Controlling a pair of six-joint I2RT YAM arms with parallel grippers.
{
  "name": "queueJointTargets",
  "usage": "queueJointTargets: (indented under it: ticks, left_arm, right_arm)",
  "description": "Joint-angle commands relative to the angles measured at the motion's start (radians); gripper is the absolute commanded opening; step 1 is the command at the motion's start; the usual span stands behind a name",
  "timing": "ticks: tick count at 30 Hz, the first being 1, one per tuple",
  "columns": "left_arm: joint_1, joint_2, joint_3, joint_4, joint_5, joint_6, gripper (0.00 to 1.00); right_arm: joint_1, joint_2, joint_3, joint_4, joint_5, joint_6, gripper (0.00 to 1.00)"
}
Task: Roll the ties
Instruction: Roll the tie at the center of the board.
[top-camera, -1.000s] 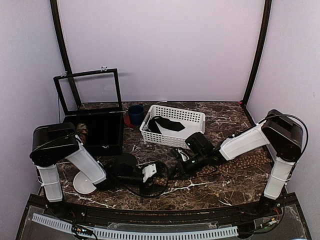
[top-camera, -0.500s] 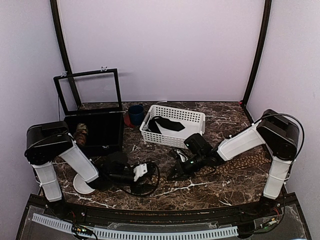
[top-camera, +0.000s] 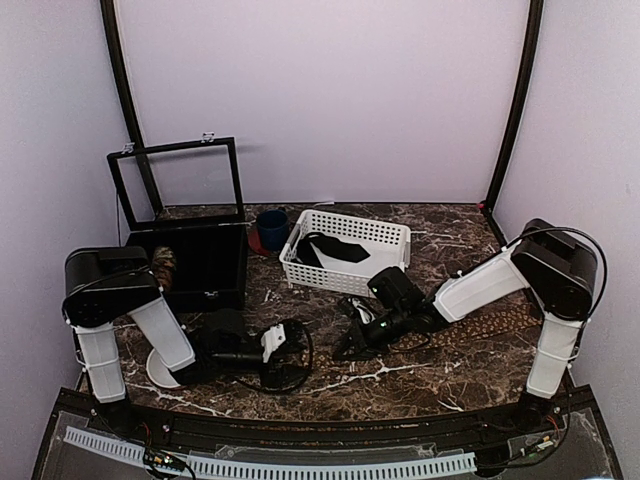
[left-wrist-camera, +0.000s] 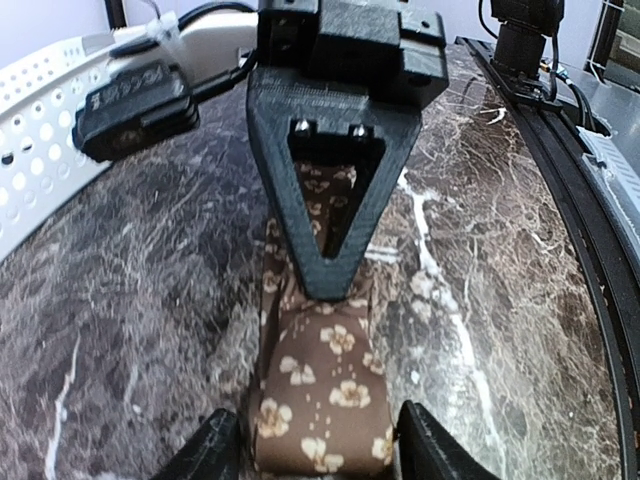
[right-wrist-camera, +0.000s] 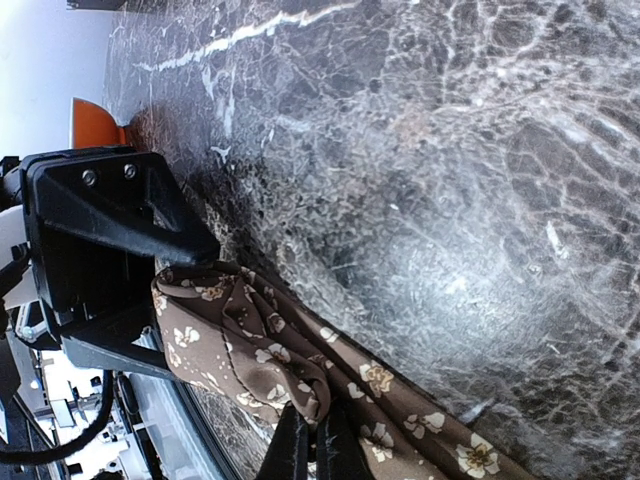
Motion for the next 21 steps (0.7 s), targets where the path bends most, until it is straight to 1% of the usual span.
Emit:
queueJointTargets:
  ticks: [1, 4, 6, 11, 14, 17, 21]
  left_arm:
    - [0.002, 0.013, 0.026, 0.084, 0.056, -0.021, 0.51]
    - [0.002, -0.002, 0.052, 0.057, 0.099, -0.018, 0.41]
    - [-0.001, -0.003, 0.083, 0.046, 0.128, -0.034, 0.37]
    - [-0.015, 0.061, 0.182, 0.024, 0.162, -0.056, 0.36]
    - [-0.015, 0.111, 0.224, 0.000, 0.154, -0.058, 0.36]
    - [-0.015, 0.147, 0.235, -0.029, 0.124, -0.044, 0.36]
    - [-0.013, 0.166, 0.212, -0.082, 0.091, -0.015, 0.36]
  right_arm:
    - [-0.004, 0.037, -0.022, -0.031, 0.044, -0.017, 0.00]
    - [-0.004, 0.041, -0.022, -0.029, 0.043, -0.019, 0.00]
    - [-0.004, 0.044, -0.017, -0.028, 0.042, -0.019, 0.00]
    - [-0.005, 0.049, -0.010, -0.023, 0.036, -0.016, 0.00]
    - [-0.005, 0.046, -0.010, -0.025, 0.035, -0.017, 0.00]
    - [-0.005, 0.037, -0.011, -0.026, 0.034, -0.017, 0.00]
    - [-0.005, 0.020, -0.017, -0.014, 0.032, -0.012, 0.00]
